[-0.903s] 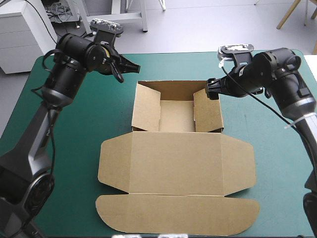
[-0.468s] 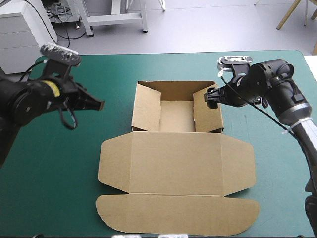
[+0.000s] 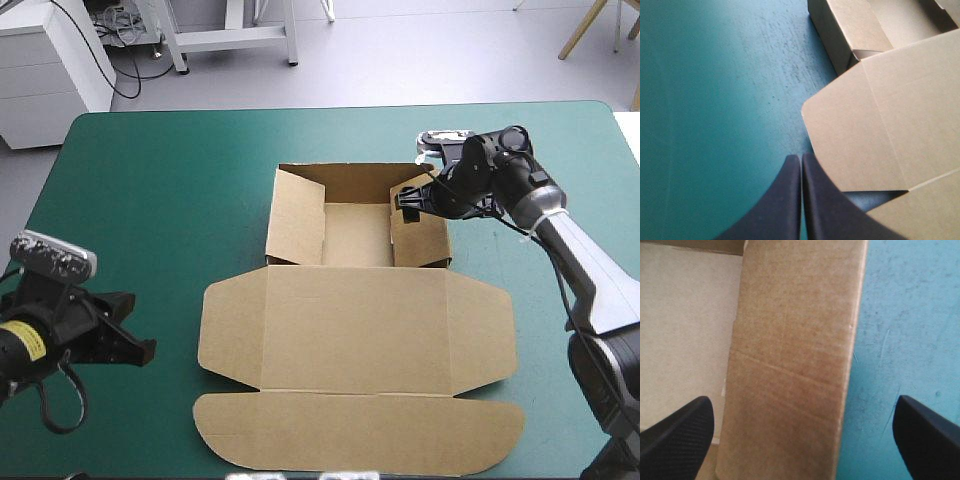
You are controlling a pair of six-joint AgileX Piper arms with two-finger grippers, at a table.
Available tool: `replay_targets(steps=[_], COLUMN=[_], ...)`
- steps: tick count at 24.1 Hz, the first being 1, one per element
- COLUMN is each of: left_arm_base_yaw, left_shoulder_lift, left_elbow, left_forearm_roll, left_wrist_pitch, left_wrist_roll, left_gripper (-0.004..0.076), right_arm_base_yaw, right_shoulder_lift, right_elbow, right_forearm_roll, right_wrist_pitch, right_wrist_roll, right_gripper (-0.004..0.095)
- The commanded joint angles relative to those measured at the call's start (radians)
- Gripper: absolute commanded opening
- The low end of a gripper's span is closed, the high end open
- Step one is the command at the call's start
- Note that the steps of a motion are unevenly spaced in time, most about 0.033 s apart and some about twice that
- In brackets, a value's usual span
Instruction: Fold the box
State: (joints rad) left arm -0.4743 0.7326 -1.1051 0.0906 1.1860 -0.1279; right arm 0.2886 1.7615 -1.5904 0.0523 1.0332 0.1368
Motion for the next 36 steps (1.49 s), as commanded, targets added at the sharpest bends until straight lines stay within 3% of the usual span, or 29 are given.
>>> replay_targets(steps=[1, 9, 12, 15, 18, 19, 26, 30, 36], left_arm_base_yaw=[0.000, 0.000, 0.000, 0.000, 0.000, 0.000, 0.000, 0.000, 0.000], left_shoulder_lift=[-0.075, -0.160, -0.166, -0.166, -0.166, -0.166, -0.166, -0.166, -0.166], left_elbow=[0.050, 0.131, 0.131, 0.131, 0.131, 0.131, 0.131, 0.131, 0.131], left_forearm_roll=[-0.047, -0.091, -0.091, -0.091, -0.091, -0.091, -0.080, -0.073, -0.068], left_wrist_pitch=[-0.085, -0.092, -0.087, -0.087, -0.087, -0.087, -0.062, 0.047, 0.049], left_wrist_roll=[-0.006, -0.006, -0.006, -0.006, -0.006, -0.006, -0.006, -0.006, 0.008], left_gripper=[-0.0010, -0.0010, -0.0010, -0.0010, -0.0010, -0.0010, -0.0010, -0.0010, -0.0010], right_arm_base_yaw=[-0.006, -0.006, -0.006, -0.006, -0.006, -0.006, -0.063, -0.275, -0.535], right_shoulder_lift=[0.005, 0.063, 0.063, 0.065, 0.067, 0.067, -0.009, -0.083, -0.068], right_elbow=[-0.023, -0.024, -0.024, -0.024, -0.024, -0.026, -0.142, -0.244, -0.243], right_forearm_roll=[-0.008, 0.003, 0.004, 0.004, -0.005, -0.010, -0.024, -0.060, -0.216], right_wrist_pitch=[-0.039, -0.036, -0.031, -0.012, 0.000, 0.000, 0.020, 0.072, 0.021], right_wrist_roll=[0.001, -0.001, -0.001, -0.001, -0.008, -0.011, -0.067, -0.081, -0.108], right_gripper=[0.0877, 0.0874, 0.0800, 0.0548, 0.0081, 0.0005, -0.0019, -0.0019, -0.0019])
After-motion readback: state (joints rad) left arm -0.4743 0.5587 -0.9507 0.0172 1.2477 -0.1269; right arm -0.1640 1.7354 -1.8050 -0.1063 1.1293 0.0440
